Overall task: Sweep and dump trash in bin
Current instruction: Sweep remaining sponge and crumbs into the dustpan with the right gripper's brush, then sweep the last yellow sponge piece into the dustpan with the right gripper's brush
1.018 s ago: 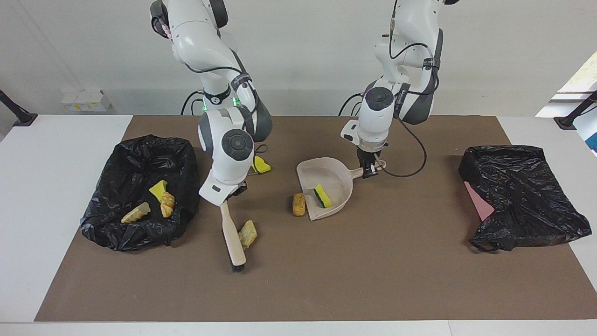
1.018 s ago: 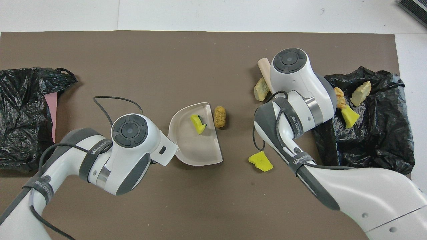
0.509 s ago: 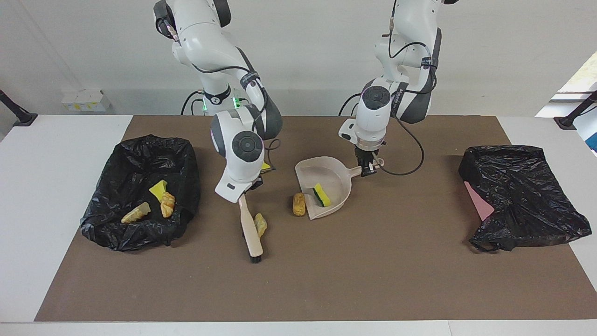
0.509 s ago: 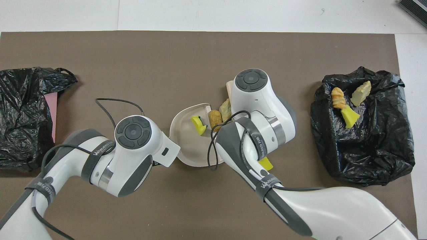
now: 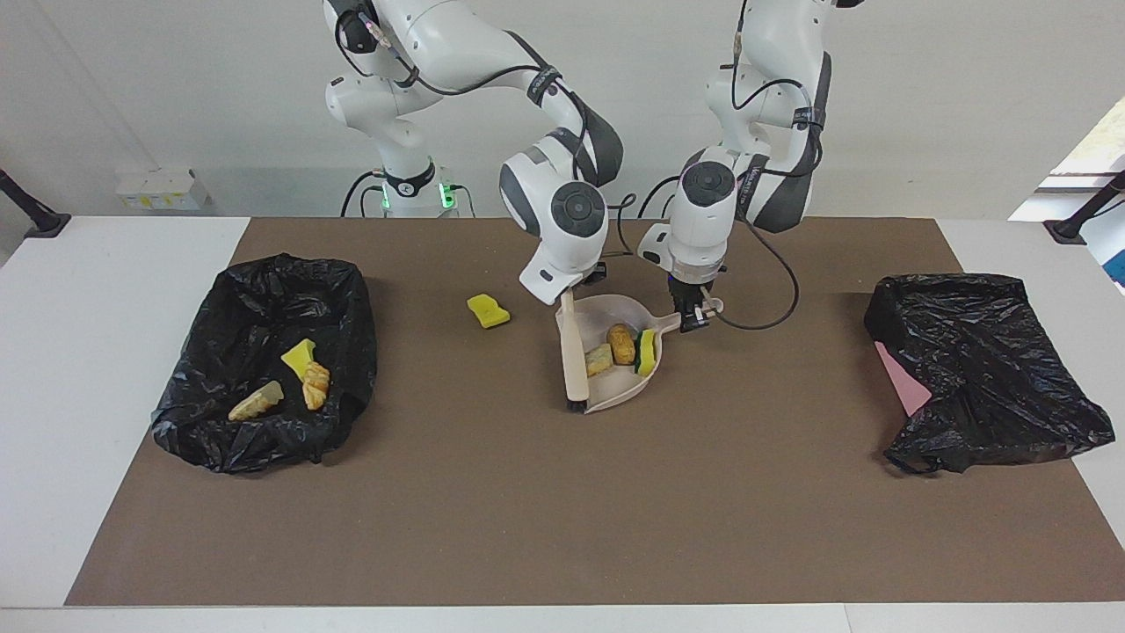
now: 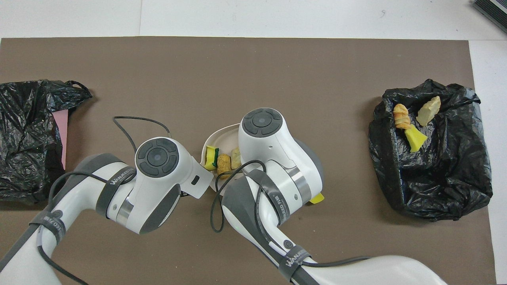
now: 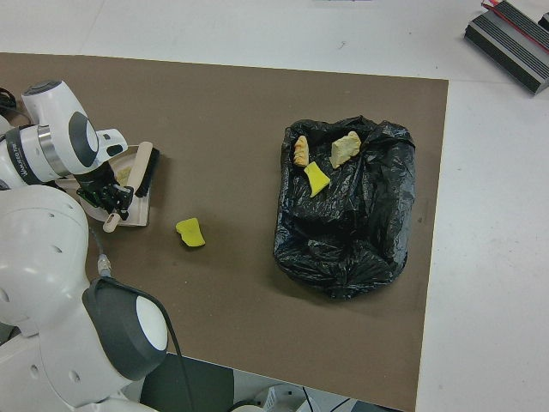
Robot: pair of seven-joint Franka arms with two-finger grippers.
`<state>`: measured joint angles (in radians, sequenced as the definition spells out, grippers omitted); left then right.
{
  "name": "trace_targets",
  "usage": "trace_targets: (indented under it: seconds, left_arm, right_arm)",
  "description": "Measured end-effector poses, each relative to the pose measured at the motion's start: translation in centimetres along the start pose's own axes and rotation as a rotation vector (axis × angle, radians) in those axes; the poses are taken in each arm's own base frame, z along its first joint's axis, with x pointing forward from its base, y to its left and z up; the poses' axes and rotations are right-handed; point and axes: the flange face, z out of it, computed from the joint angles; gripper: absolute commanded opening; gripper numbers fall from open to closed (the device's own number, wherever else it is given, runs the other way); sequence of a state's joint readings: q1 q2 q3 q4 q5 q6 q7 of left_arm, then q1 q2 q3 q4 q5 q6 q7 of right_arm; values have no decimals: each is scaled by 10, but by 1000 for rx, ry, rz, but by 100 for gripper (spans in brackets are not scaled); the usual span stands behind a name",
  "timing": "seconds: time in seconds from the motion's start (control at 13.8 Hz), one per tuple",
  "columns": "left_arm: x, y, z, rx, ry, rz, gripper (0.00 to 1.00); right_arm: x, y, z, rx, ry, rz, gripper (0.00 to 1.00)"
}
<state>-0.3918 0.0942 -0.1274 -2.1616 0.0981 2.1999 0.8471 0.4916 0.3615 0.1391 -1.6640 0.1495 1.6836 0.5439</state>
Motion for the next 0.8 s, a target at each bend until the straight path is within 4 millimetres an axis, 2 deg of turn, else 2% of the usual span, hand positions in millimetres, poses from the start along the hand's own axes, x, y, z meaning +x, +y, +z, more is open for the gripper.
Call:
trace_targets:
  seconds: [0.15, 0.29, 0.44, 0.58, 0.8]
  left_arm:
    - [-3, -2, 1, 4, 4, 23, 0]
    - [-8, -6, 2, 13, 11, 94, 0]
    - [-12, -10, 3, 22, 17, 165, 0]
    - [-13, -11, 3, 23, 18, 189, 0]
    - [-11, -10, 3, 24, 17, 206, 0]
  right_arm:
    - [-12, 29, -31, -4, -17, 34, 0]
    - [-32, 59, -60, -17, -52, 63, 0]
    - [-55, 75, -70, -40, -80, 115, 0]
    - [-73, 80, -55, -94, -90, 213, 0]
    - [-94, 85, -13, -149, -58, 281, 0]
